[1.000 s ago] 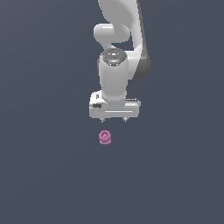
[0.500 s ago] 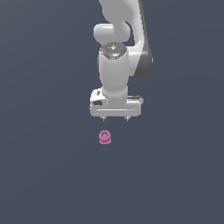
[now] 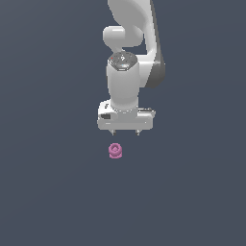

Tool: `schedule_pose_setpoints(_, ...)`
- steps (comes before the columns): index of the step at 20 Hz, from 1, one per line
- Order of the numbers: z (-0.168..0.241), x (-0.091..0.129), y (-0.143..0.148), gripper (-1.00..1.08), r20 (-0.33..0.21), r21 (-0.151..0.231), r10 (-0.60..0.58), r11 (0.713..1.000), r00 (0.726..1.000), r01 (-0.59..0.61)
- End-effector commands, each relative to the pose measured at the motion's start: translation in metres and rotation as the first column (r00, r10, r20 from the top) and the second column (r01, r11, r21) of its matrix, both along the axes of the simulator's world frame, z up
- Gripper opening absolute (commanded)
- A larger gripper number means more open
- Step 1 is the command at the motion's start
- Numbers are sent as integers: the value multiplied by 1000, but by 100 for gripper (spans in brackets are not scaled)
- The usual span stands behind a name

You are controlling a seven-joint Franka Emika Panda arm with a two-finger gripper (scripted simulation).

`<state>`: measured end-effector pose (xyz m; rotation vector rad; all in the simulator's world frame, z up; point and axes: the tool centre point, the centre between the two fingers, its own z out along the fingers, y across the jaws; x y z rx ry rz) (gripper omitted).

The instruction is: Pick up the object and move it to a goal position.

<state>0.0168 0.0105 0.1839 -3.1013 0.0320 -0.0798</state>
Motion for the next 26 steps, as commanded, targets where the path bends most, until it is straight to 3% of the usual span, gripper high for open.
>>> schedule_pose_setpoints(1, -10, 1, -6, 100, -6, -5, 7, 1000, 1000, -7)
schedule_pose_setpoints(13, -83, 7, -43, 100, -45, -35, 65, 997, 997, -66)
schedule_pose_setpoints(26, -107, 7, -48, 100, -52, -38, 72, 997, 996, -74)
